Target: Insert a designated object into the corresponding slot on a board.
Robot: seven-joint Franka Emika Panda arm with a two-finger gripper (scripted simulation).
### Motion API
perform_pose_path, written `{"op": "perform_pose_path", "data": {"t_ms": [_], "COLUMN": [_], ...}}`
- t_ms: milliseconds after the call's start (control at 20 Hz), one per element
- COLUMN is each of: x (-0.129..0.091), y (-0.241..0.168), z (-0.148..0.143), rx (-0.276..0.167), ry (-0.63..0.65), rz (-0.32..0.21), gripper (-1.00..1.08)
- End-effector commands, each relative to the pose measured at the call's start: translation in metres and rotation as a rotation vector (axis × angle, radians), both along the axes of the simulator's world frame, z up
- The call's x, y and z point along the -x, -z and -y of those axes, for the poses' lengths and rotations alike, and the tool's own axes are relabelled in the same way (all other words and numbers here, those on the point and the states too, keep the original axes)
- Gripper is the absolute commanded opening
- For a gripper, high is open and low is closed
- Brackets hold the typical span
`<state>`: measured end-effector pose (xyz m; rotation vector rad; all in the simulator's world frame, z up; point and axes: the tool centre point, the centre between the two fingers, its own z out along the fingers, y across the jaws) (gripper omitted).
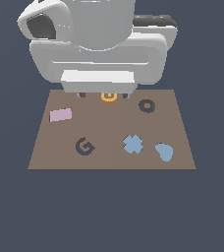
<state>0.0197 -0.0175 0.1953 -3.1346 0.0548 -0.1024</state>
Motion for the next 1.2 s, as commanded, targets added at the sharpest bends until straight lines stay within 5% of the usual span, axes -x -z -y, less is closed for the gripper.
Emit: {"op": "perform_pose_path", "data": {"t_ms": [0,550,1150], "x": [0.000,0.006,0.030], "y": [0.000,0.009,0.039], "z": [0.000,0.005,0.018], "rx": [0.000,-0.003,-0.011], "ry": [0.000,0.090,0.389], "rz": [0.000,-0.003,-0.014], "gripper": [1.00,1.00,1.00]}}
